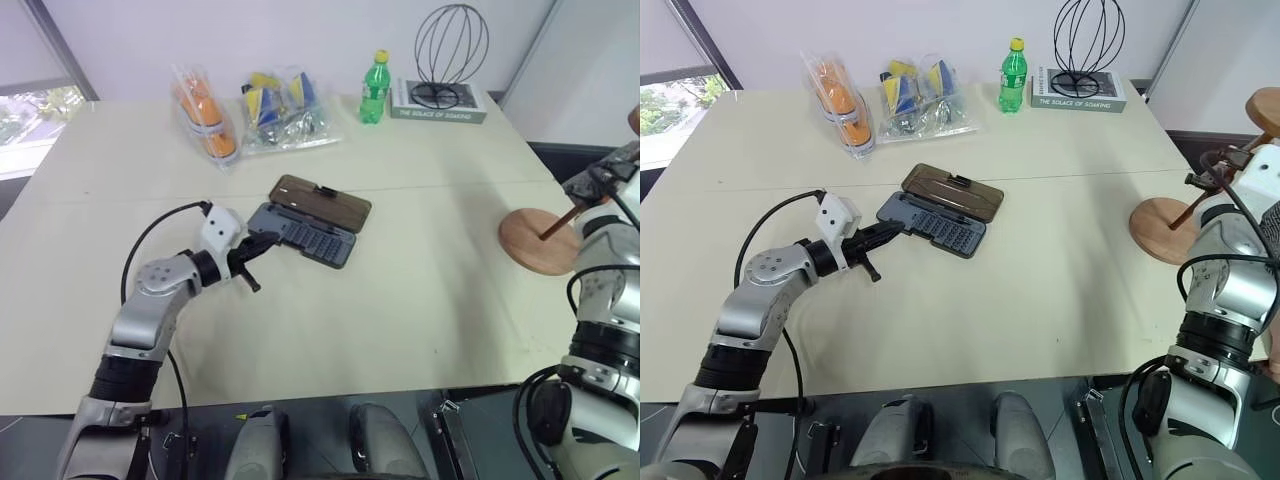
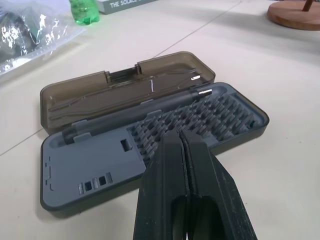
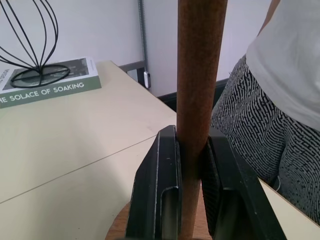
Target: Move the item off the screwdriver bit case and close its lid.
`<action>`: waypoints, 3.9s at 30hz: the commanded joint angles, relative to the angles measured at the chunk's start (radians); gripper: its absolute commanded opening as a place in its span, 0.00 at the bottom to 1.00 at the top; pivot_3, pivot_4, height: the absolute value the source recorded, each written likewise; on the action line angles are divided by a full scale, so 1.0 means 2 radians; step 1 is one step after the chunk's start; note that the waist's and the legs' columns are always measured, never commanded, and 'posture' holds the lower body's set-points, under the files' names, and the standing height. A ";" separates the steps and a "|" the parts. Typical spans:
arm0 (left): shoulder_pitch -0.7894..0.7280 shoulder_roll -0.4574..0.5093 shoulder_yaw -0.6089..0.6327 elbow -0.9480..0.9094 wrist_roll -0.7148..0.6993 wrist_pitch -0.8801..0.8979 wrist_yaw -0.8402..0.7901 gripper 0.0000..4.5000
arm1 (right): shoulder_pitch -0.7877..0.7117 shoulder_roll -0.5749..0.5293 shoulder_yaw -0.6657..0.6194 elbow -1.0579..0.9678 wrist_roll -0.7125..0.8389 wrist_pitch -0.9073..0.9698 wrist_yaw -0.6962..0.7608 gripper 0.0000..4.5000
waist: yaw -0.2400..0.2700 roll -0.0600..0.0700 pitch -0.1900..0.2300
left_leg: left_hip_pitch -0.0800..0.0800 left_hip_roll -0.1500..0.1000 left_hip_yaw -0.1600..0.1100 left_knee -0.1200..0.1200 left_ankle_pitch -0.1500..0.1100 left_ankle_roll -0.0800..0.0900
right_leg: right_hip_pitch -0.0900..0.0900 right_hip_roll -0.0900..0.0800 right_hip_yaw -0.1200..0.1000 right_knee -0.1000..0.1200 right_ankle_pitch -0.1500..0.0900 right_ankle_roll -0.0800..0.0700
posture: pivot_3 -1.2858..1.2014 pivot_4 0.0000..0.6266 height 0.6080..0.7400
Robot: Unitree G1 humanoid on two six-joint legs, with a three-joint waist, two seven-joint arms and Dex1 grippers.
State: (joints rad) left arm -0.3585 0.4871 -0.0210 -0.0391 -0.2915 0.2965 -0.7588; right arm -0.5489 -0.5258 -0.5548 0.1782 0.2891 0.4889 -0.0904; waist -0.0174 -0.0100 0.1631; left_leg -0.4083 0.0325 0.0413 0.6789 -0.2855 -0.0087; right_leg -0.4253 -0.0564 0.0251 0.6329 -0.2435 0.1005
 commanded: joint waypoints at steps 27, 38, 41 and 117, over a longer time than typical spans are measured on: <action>-0.008 -0.014 0.014 -0.018 -0.017 0.016 0.012 0.00 | 0.129 0.113 0.021 -0.368 0.061 0.280 -0.077 0.99 | -0.004 0.001 0.000 | 0.000 0.000 -0.001 0.000 0.000 0.000 | 0.000 0.000 0.001 0.000 0.000 0.000 | 0.52 0.24 1.00; -0.020 -0.017 0.013 -0.006 -0.010 0.006 0.015 0.00 | -0.011 0.061 0.147 -0.218 0.066 0.252 0.077 0.99 | 0.002 0.001 0.000 | 0.000 0.000 0.000 0.000 0.000 0.000 | 0.000 0.000 0.000 0.000 0.000 0.000 | 0.52 0.24 1.00; -0.019 -0.011 0.021 -0.003 -0.006 0.001 0.022 0.00 | -0.092 0.036 0.197 -0.094 0.045 0.200 0.150 0.99 | -0.001 0.001 0.000 | 0.000 0.000 0.000 0.000 0.000 0.000 | 0.000 0.000 0.000 0.000 0.000 0.000 | 0.52 0.24 1.00; 0.043 0.005 0.054 -0.091 -0.002 0.022 0.087 0.00 | -0.208 0.101 0.398 0.281 -0.201 -0.123 0.468 0.01 | -0.014 0.001 0.000 | 0.001 0.000 0.001 -0.006 0.001 -0.002 | -0.002 0.000 0.000 0.000 0.000 0.000 | 0.52 0.24 1.00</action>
State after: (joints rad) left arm -0.2667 0.4986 0.0714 -0.2034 -0.2939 0.3622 -0.5885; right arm -0.9768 -0.3356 0.2094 0.8017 -0.1148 0.2528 0.7881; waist -0.0463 -0.0087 0.1635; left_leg -0.4062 0.0329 0.0433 0.6664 -0.2833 -0.0125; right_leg -0.4296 -0.0567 0.0254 0.6325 -0.2431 0.1007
